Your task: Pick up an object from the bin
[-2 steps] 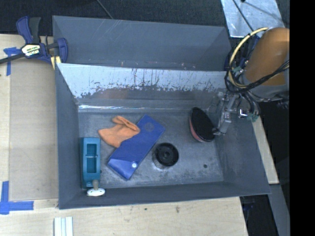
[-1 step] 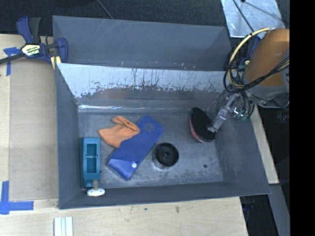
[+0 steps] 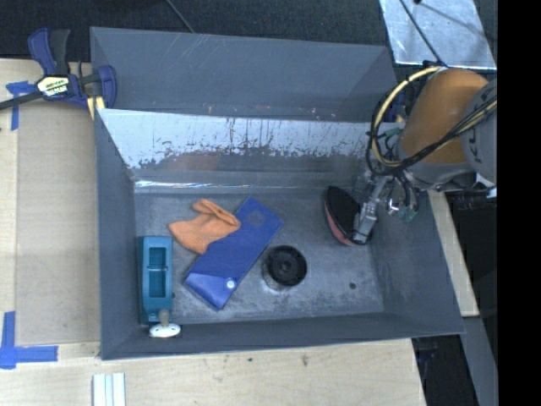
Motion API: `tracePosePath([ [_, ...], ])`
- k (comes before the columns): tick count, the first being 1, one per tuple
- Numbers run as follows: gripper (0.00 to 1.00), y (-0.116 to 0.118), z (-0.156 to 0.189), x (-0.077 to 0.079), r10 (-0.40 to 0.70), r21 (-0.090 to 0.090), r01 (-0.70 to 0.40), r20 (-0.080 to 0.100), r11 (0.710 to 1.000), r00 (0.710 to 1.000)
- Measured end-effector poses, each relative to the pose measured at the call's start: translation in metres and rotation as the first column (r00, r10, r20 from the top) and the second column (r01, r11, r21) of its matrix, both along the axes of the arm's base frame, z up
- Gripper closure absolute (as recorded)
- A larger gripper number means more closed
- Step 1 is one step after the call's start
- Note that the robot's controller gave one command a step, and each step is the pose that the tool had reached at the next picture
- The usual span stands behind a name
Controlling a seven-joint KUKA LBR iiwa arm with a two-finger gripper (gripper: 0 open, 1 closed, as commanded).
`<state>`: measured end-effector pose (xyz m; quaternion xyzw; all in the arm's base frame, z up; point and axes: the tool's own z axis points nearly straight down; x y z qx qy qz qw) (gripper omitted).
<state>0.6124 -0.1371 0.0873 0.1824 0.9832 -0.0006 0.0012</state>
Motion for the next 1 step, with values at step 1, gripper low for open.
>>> tracePosePath([
  [1,1.0,0.0053,-0.0091,-0.0117,-0.419,0.009,0.419,0.01,0.908,0.908],
])
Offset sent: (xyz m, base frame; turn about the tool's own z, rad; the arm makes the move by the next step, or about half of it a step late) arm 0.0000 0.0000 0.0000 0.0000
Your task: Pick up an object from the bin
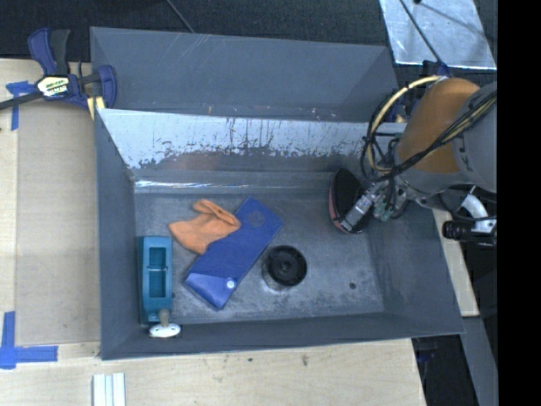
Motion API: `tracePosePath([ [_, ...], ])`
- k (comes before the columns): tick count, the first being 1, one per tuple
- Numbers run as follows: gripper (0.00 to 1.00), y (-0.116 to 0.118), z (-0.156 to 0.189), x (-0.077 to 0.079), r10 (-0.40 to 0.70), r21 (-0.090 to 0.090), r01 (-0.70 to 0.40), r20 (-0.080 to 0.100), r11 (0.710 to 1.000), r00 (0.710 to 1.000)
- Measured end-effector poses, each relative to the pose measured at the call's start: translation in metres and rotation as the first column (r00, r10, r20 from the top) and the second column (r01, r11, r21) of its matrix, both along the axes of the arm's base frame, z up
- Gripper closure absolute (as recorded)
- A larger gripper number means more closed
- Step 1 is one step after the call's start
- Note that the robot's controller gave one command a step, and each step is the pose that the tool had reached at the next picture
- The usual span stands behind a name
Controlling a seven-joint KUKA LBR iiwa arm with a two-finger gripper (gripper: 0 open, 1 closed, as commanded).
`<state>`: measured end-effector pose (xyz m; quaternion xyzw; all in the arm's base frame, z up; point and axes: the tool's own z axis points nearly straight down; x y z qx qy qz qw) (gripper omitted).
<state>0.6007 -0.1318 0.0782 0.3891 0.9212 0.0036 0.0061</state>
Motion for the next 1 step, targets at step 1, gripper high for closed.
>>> tracePosePath([
  [1,1.0,0.0,0.0,0.0001,0.0,0.0,0.0,0.0,1.0,1.0],
])
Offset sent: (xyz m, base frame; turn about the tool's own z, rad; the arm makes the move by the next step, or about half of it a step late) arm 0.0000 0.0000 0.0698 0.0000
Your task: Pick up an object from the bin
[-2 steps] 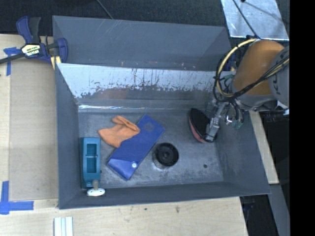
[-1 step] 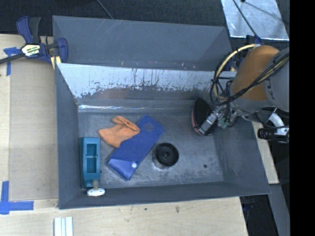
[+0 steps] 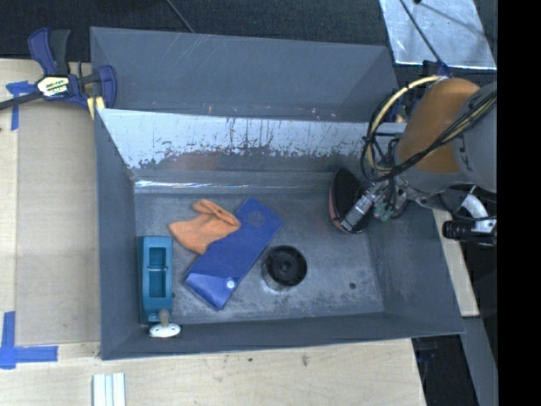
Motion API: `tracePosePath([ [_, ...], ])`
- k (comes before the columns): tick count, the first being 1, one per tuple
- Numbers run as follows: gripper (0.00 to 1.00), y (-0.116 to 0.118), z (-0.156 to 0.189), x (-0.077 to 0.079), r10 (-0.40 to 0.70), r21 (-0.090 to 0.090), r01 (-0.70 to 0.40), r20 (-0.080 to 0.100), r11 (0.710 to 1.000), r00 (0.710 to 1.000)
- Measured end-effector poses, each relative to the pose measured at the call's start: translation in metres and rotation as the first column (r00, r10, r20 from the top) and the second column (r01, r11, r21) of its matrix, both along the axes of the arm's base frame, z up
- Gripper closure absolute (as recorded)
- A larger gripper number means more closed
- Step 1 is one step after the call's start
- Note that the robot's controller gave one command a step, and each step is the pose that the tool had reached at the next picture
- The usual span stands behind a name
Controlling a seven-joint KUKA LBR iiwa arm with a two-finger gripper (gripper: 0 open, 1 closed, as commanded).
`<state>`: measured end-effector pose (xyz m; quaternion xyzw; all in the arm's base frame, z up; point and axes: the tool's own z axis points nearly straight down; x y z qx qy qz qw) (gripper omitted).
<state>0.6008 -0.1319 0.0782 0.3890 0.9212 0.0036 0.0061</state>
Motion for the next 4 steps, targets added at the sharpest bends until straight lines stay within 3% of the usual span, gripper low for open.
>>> tracePosePath([
  [2,1.0,-0.001,0.018,-0.005,-0.001,-0.002,0.001,-0.014,1.0,1.0],
  [4,1.0,-0.002,0.054,-0.003,-0.001,-0.003,0.001,-0.01,1.0,1.0],
])
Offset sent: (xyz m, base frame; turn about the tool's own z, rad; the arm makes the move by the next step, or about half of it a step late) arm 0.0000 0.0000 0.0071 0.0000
